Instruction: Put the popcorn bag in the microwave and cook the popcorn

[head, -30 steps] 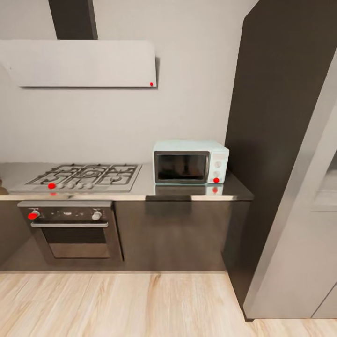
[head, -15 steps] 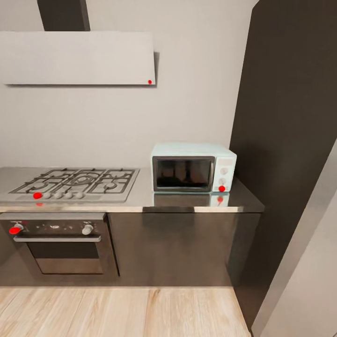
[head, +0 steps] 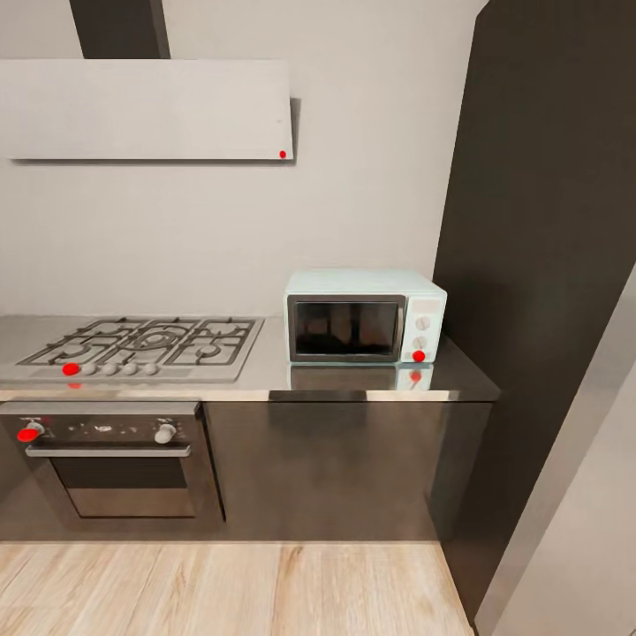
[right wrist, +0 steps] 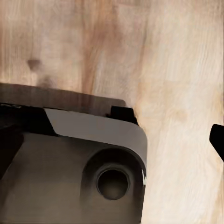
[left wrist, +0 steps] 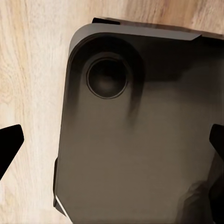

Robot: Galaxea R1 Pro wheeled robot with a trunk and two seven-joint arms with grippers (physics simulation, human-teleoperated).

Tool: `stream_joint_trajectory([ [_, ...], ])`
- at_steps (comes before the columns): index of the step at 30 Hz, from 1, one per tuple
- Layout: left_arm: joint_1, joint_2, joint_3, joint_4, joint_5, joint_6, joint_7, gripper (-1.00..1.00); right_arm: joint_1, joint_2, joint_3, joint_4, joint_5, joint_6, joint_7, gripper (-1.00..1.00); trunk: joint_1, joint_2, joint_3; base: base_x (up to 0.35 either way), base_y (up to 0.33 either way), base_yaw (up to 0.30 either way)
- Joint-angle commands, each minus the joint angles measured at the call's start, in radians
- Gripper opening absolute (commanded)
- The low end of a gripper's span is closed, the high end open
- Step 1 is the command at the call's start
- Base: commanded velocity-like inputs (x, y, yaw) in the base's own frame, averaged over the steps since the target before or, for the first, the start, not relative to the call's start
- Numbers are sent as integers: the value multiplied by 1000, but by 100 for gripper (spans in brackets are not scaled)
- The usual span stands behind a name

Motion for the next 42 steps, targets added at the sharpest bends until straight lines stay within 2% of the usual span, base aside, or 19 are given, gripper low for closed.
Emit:
stream_joint_trajectory([
  [1, 0, 0, 1, -1, 6, -2, 1, 100, 1, 0, 5, -93, -2, 78, 1, 100, 0, 0, -1, 0, 0, 0],
  [2, 0, 0, 1, 0, 6, -2, 1, 100, 1, 1, 3, -220, -7, 185, 2, 100, 0, 0, -1, 0, 0, 0],
  [3, 0, 0, 1, 0, 6, -2, 1, 100, 1, 1, 2, -300, -9, 251, 2, 100, 0, 0, -1, 0, 0, 0],
  [4, 0, 0, 1, 0, 6, -2, 1, 100, -2, 1, 1, -450, -11, 358, -3, 100, 0, 0, -1, 0, 0, 0],
  [6, 0, 0, 0, 0, 6, -2, 1, 100, -20, 3, 0, -662, -3, 482, -6, 100, 0, 0, -1, 0, 0, 0],
  [7, 0, 0, 0, 0, 6, -2, 1, 100, -42, 7, 0, -799, -4, 597, -5, 100, 0, 0, -1, 0, 0, 0],
  [8, 0, 0, 0, -1, 6, -2, 1, 100, -74, 9, 0, -892, -9, 694, -3, 100, 0, 0, -1, 0, 0, 0],
  [9, 0, 0, 0, 0, 6, -2, 1, 100, -153, 11, -1, -1004, -16, 833, 0, 100, 0, 0, -1, 0, 0, 0],
  [11, 0, 0, 0, -1, 6, -3, 1, 100, -280, 11, -3, -1056, -19, 931, 2, 100, 0, 0, -1, 0, 0, 0],
  [14, 0, 0, 0, -1, 5, -3, 1, 100, -397, 11, -17, -1068, -19, 972, 2, 100, 0, 0, -1, 0, 0, 0],
  [17, 0, 0, 0, -2, 5, -3, 1, 100, -497, 21, -24, -1073, -19, 969, -1, 100, 0, 0, -1, 0, 0, 0],
  [21, 1, 0, 0, -2, 5, -3, 1, 100, -620, 63, -25, -1079, -17, 961, -8, 100, 0, 0, -1, 0, 0, 0],
  [25, 0, 0, 0, -2, 5, -3, 1, 100, -716, 69, -25, -1082, -17, 963, -10, 100, 0, 0, -1, 0, 0, 0],
  [28, 0, 0, 0, -2, 5, -3, 1, 100, -762, 70, -27, -1102, -17, 966, -25, 100, 0, 0, -1, 0, 0, 0],
  [32, 0, 0, 0, -2, 5, -3, 1, 100, -778, 72, -51, -1154, -17, 950, -71, 100, 0, 0, -1, 0, 0, 0],
  [35, 0, 0, 0, -2, 5, -3, 1, 100, -765, 87, -55, -1141, -21, 812, -78, 100, 0, 0, -1, 0, 0, 0],
  [39, 0, 0, 0, -2, 5, -3, 1, 100, -761, 94, -54, -1075, -17, 575, -80, 100, 0, 0, -1, 0, 0, 0],
  [41, 0, 0, 0, -2, 5, -3, 1, 100, -760, 94, -54, -1009, -20, 452, -77, 100, 0, 0, -1, 0, 0, 0],
  [42, 0, 0, 0, -2, 5, -3, 1, 100, -760, 93, -54, -978, -21, 427, -77, 100, 0, 0, -1, 0, 0, 0],
])
